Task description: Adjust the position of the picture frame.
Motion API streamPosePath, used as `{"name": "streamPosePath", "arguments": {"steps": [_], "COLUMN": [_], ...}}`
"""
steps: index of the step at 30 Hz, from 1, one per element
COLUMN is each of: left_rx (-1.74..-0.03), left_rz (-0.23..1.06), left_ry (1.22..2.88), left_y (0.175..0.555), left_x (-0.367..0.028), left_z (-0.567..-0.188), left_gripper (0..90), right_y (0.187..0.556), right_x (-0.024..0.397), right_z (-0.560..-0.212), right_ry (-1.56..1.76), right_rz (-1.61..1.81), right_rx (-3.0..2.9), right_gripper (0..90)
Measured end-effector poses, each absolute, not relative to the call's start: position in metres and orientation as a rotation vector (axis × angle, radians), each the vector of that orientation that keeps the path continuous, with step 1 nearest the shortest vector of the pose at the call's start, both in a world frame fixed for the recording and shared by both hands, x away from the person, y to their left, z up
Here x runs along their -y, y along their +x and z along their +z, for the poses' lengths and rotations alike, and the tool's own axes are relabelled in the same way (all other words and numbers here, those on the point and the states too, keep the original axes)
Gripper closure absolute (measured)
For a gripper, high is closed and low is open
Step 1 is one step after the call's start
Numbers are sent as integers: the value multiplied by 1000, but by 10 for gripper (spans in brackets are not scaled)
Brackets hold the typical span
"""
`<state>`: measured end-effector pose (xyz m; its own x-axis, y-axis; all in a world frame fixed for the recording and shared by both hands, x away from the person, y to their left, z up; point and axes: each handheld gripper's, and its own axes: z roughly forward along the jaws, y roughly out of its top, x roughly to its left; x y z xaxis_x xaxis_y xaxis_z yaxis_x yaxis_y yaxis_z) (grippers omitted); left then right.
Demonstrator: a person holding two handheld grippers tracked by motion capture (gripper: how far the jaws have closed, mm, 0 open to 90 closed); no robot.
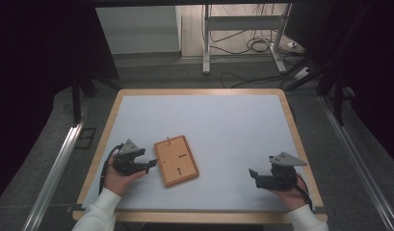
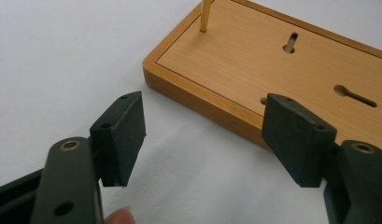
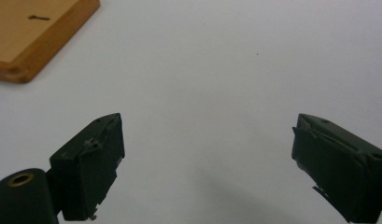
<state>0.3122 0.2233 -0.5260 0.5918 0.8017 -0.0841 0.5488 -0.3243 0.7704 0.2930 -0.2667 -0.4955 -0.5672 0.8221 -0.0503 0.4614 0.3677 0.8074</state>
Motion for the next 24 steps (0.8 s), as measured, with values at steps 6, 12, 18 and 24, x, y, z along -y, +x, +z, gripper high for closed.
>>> {"name": "streamPosePath", "arguments": {"steps": [6,12,18,24], "left_rx": [-1065,-1061,-1052,-1065], "left_rz": [409,412,418,405], "left_ry": [2030,2034,2040,2030], "left_y": [310,308,306,308], "left_x": [-225,-227,-224,-224], "left_z": [-527,-528,-526,-526], "left_gripper": [298,299,297,298], "right_y": [295,294,294,294], "right_x": [274,271,272,274], "right_z": [-499,-497,-498,-504], "right_ry": [1142,1140,1161,1170], "right_rz": [1084,1075,1068,1049], "right_rx": [-2174,-2184,-2171,-2191], "right_gripper": [96,116,124,134]}}
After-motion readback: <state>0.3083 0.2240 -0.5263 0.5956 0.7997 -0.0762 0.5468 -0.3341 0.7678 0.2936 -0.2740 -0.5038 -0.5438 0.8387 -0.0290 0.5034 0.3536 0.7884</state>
